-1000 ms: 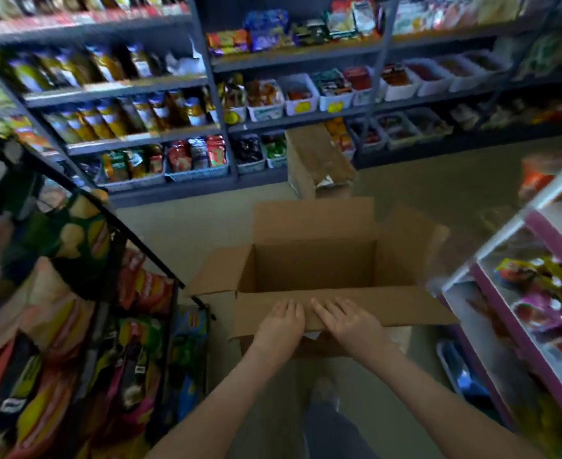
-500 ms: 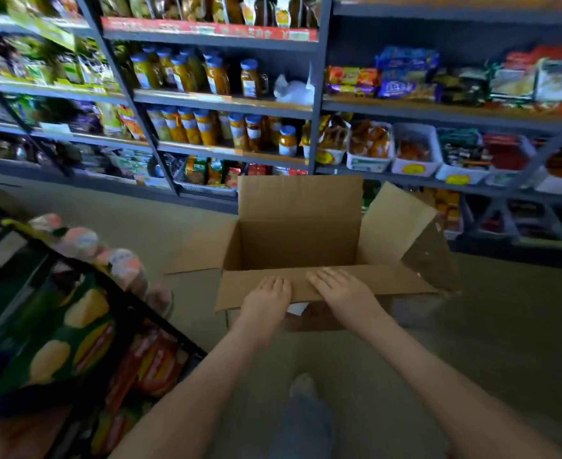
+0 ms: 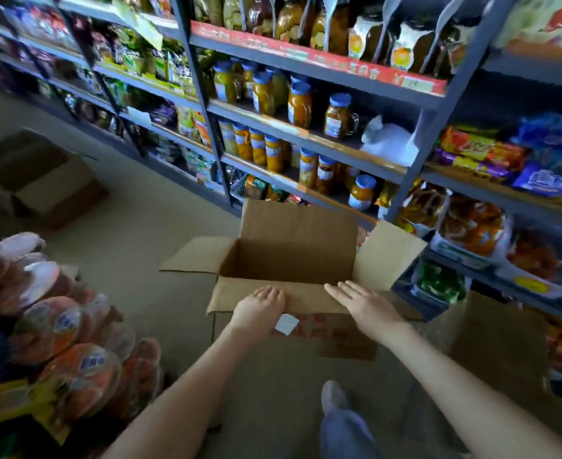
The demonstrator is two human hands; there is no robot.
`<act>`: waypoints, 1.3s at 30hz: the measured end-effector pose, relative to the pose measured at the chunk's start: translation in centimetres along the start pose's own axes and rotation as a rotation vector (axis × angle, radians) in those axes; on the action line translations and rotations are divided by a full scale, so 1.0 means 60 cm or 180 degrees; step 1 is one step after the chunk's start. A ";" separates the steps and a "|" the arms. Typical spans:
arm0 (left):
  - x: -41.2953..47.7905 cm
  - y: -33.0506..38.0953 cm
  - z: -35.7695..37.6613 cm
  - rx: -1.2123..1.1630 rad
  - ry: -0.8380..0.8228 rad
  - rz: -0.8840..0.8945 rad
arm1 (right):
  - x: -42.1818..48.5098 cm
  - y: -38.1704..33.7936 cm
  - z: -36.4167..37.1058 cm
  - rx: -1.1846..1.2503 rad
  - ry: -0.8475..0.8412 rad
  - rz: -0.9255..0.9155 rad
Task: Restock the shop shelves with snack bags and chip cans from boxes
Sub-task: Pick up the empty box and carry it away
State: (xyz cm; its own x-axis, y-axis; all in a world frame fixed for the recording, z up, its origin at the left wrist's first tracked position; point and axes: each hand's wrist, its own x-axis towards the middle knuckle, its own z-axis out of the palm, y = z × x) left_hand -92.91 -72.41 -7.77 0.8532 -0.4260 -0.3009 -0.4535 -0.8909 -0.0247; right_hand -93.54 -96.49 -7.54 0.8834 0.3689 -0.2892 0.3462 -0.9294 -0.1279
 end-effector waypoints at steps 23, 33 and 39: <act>0.350 -0.583 -0.089 -0.0728 0.0303 -0.2218 | 0.942 -0.115 -0.236 -0.0709 -0.0090 -0.2533; 0.445 -0.957 -0.110 -0.0741 0.0340 -0.2830 | 1.351 -0.319 -0.314 -0.0805 -0.0090 -0.3096; 0.492 -1.199 -0.125 -0.0927 0.0427 -0.3131 | 1.608 -0.472 -0.358 -0.0866 -0.0063 -0.3469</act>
State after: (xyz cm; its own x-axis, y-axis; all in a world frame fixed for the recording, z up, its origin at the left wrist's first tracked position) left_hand -33.19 -22.08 -7.74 0.8428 0.5129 -0.1632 0.5244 -0.8507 0.0349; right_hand -11.32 -34.84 -11.45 0.0624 0.9844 -0.1646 0.9905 -0.0813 -0.1109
